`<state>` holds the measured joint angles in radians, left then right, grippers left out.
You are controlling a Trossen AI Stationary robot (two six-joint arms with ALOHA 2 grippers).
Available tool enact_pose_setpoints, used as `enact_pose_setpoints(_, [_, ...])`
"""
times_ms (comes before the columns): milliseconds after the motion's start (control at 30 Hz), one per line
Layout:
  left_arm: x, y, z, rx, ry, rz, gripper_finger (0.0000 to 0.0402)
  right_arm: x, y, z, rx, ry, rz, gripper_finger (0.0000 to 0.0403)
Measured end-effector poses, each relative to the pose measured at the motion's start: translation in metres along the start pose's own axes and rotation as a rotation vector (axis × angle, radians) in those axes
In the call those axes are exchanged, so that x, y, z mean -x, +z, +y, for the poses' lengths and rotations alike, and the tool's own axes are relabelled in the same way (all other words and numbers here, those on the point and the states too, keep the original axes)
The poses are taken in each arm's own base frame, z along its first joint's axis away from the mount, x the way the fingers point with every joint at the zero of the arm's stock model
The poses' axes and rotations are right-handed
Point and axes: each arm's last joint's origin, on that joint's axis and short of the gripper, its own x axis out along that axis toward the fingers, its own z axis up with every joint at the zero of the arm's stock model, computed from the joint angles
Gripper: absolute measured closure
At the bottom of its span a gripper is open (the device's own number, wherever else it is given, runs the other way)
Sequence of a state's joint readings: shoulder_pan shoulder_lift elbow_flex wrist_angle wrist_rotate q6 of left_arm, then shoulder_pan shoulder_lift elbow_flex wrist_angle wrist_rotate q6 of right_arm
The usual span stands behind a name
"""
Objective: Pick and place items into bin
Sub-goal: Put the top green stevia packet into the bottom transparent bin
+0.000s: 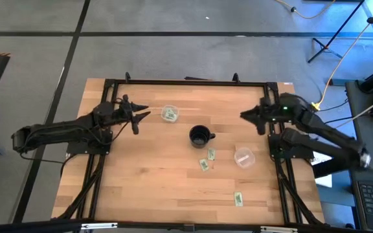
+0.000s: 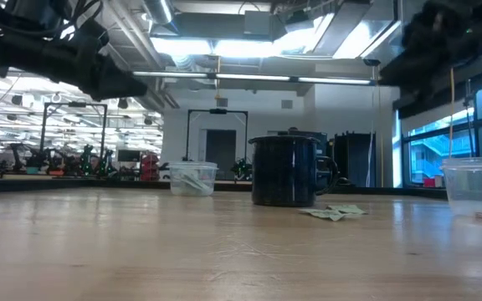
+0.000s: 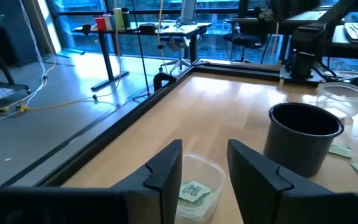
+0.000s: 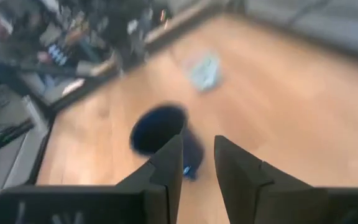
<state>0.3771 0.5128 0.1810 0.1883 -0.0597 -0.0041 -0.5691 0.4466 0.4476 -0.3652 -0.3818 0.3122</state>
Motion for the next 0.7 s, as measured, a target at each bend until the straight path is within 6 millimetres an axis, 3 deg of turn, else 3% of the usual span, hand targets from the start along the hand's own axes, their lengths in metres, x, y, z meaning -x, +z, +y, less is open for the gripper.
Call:
enact_pose_setpoints(333, [0.000, -0.001, 0.001, -0.011, 0.029, 0.000, 0.0279, -0.056, -0.029, 0.020, -0.223, -0.066, 0.328, 0.0308])
enact_pose_setpoints(700, [0.000, -0.002, 0.001, -0.043, 0.029, 0.011, 0.0279, -0.099, -0.056, 0.048, -0.260, -0.119, 0.383, 0.0308])
